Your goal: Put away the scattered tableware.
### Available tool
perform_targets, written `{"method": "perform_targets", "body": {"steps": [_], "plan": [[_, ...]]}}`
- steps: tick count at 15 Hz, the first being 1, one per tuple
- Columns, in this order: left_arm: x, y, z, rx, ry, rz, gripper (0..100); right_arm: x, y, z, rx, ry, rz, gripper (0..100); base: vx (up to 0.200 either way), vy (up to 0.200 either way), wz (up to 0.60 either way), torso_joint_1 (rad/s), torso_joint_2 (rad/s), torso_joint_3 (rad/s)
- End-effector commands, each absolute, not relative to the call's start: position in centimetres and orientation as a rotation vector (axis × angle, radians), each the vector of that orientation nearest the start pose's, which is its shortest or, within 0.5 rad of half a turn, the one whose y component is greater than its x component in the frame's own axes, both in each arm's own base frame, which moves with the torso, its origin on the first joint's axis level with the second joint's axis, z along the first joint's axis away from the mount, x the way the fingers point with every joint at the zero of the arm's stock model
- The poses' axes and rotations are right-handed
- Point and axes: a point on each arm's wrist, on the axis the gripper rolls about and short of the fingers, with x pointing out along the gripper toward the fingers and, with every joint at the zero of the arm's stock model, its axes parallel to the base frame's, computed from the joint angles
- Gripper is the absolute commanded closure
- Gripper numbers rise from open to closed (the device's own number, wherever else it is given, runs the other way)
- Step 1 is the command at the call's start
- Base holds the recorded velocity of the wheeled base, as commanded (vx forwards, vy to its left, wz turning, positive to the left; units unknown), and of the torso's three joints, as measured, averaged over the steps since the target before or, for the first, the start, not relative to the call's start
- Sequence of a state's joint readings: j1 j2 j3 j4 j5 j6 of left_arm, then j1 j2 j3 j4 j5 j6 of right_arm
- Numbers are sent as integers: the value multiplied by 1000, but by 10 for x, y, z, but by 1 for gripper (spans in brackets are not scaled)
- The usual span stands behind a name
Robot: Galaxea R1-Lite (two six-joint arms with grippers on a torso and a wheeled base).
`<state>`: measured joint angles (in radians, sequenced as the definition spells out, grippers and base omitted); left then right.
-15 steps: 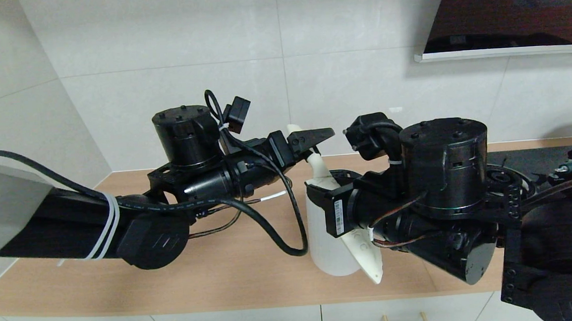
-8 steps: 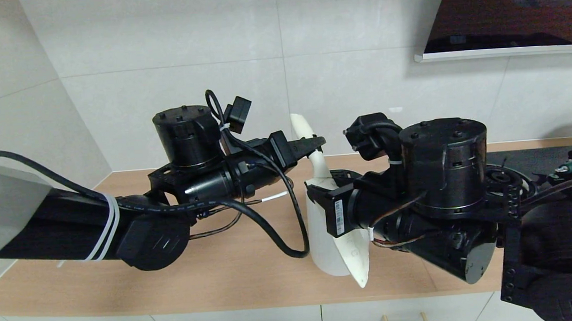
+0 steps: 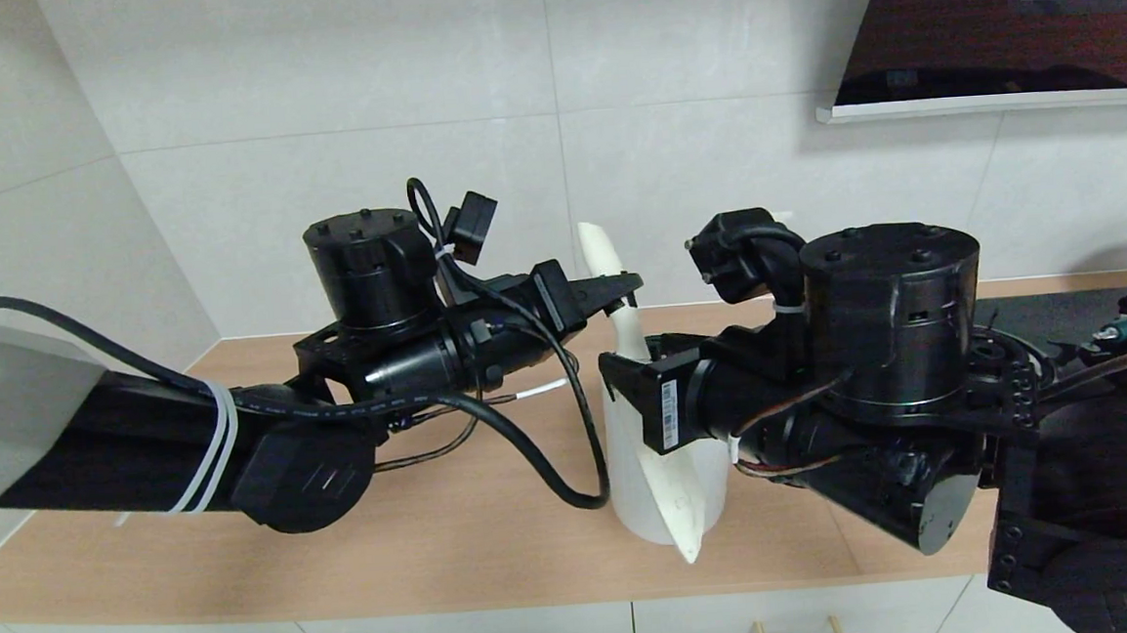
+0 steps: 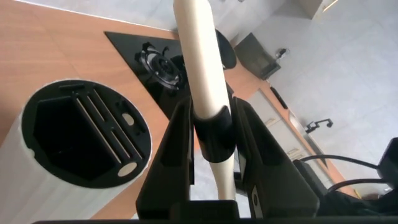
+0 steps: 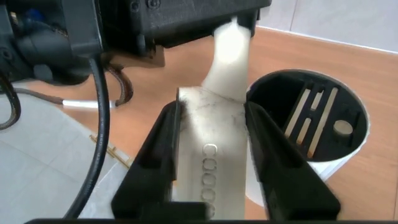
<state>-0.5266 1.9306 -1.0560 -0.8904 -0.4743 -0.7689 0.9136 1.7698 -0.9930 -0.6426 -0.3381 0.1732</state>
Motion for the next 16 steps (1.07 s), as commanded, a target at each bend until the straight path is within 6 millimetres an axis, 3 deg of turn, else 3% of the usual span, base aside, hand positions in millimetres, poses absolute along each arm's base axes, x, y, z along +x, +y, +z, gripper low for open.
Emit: {"method": "perform_targets", "body": {"steps": [1,5,10,12,14,16], "plan": [[318,-197,200,-704,357,-960,100,212,262,211,85,164,564,0,0,0,0,0,0,0],[312,-188,218,-708,301,-957,100,210,255,219,99,142,549,0,0,0,0,0,0,0],[302,-157,254,-695,158,-922,100,226,211,251,124,41,430,0,0,0,0,0,0,0],[300,-147,263,-606,78,-900,100,227,205,255,129,27,412,0,0,0,0,0,0,0],[305,-146,267,-451,-72,-862,100,229,203,255,126,27,403,0,0,0,0,0,0,0],[316,-159,277,-396,-191,-880,100,230,203,254,124,31,399,0,0,0,0,0,0,0]]}}
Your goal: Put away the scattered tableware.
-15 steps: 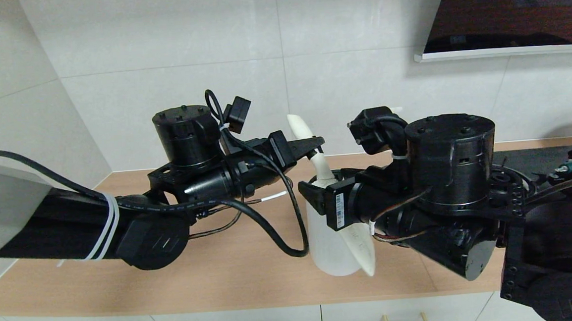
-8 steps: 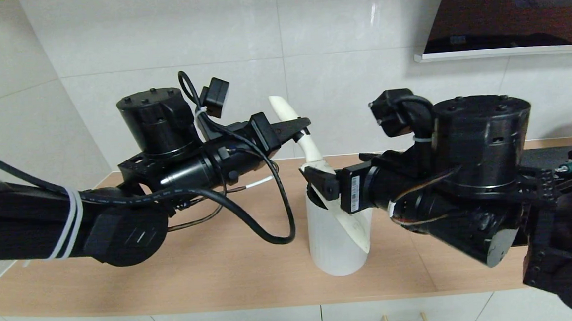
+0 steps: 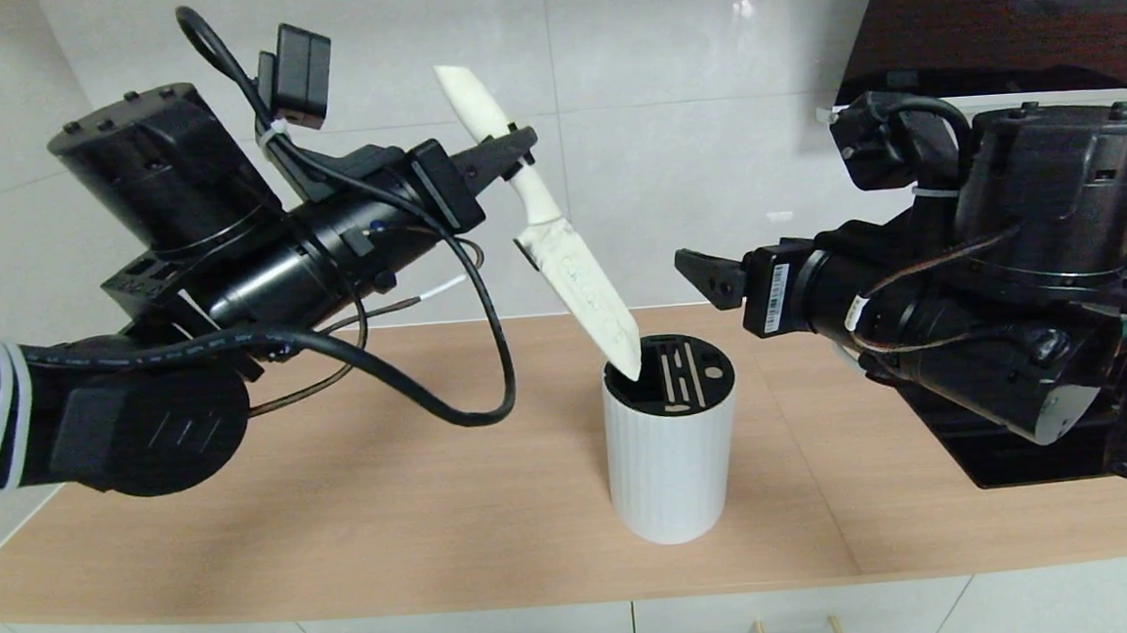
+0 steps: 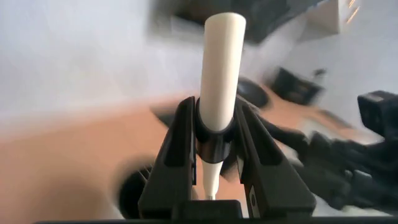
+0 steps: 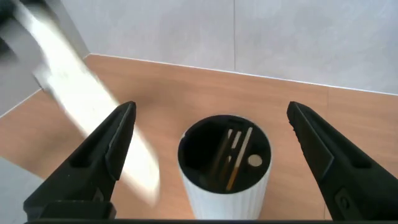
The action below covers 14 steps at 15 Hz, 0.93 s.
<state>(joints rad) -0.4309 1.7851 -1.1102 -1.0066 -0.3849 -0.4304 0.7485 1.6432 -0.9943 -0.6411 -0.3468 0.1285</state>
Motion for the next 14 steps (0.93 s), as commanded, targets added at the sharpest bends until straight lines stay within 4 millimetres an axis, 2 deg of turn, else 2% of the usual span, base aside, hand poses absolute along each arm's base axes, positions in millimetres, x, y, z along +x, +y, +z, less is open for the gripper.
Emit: {"method": "perform_targets", "body": {"steps": [1,2,4,8,14], "plan": [[317,-164,273,-392,-212,-856,100,230,202,254,125,30,398,0,0,0,0,0,0,0],[322,-166,259,-387,-229,-807,100,232,200,254,126,28,389,0,0,0,0,0,0,0],[330,-170,248,-322,-277,-793,100,233,199,255,126,26,384,0,0,0,0,0,0,0],[329,-178,240,-251,-300,-789,100,240,189,262,132,-42,348,0,0,0,0,0,0,0],[329,-198,215,-181,-255,-825,100,248,189,255,120,-24,332,0,0,0,0,0,0,0]]}}
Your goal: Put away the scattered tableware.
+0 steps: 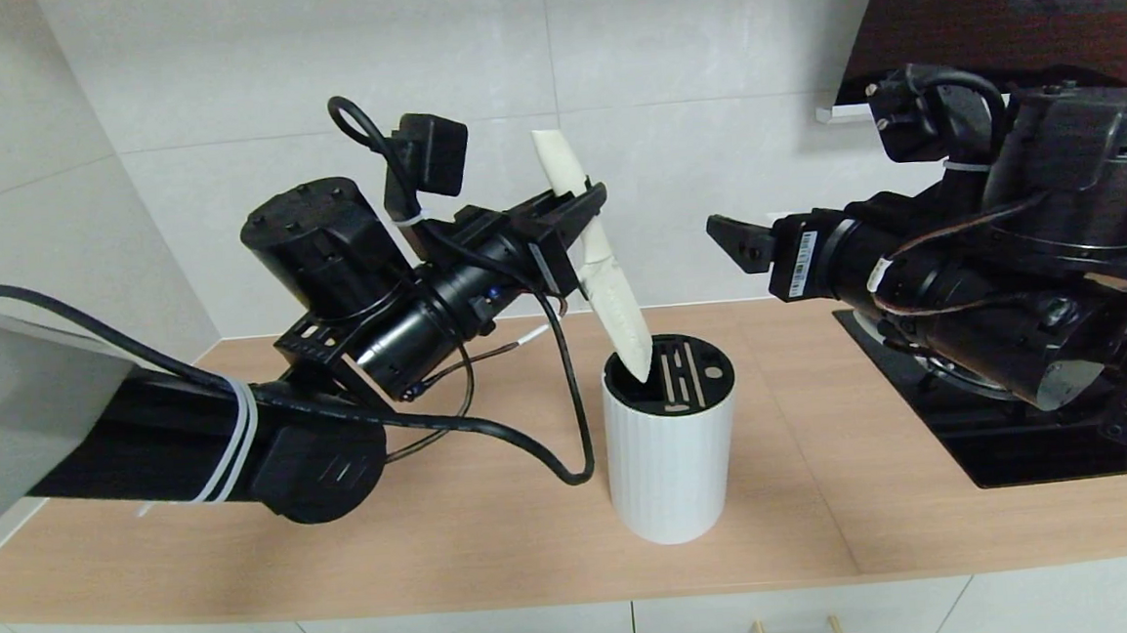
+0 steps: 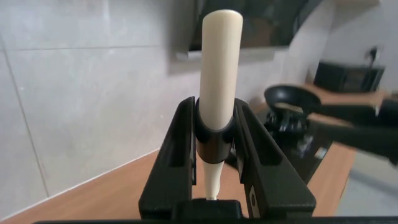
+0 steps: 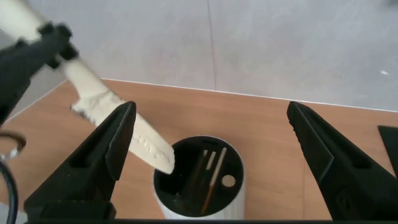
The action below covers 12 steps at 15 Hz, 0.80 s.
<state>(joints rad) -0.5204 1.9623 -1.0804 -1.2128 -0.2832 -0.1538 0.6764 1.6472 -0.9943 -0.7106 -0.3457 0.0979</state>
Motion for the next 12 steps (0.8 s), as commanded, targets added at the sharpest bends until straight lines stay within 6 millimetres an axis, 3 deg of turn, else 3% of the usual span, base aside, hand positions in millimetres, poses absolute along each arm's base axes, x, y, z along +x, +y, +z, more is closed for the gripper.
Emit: {"method": "perform_targets", "body": {"steps": [1,6,12], "plan": [[330,-200,212,-170,-249,-826,100,248,189,254,119,-23,331,0,0,0,0,0,0,0],[333,-203,204,-155,-236,-825,100,249,190,253,114,-19,331,0,0,0,0,0,0,0],[338,-218,180,-142,-179,-851,100,250,191,251,111,-14,331,0,0,0,0,0,0,0]]}}
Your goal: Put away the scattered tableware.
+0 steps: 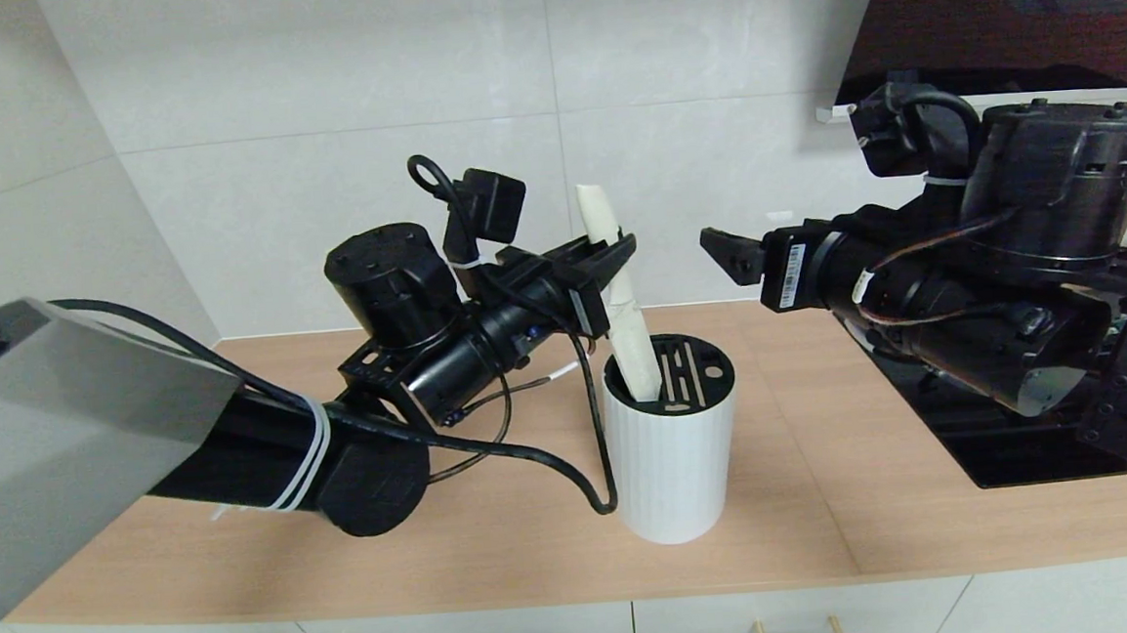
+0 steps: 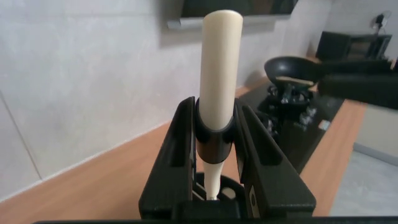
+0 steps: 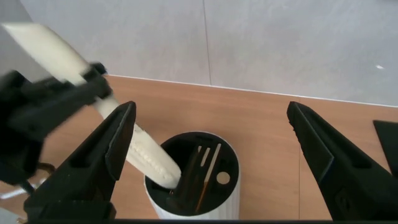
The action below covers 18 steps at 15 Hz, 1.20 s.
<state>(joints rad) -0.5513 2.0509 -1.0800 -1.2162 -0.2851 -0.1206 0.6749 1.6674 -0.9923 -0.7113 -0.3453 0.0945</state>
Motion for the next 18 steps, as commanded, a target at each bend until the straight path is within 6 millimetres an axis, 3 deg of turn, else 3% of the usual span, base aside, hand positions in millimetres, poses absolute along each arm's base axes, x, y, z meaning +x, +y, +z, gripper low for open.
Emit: {"method": "perform_targets", "body": {"steps": [1,8,18], "plan": [[339,-220,177,-141,-171,-854,100,251,191,250,107,-10,331,0,0,0,0,0,0,0],[349,-229,166,-140,-156,-858,100,251,191,249,106,-9,331,0,0,0,0,0,0,0],[369,-243,132,-132,-103,-859,100,252,192,247,103,-3,330,0,0,0,0,0,0,0]]}}
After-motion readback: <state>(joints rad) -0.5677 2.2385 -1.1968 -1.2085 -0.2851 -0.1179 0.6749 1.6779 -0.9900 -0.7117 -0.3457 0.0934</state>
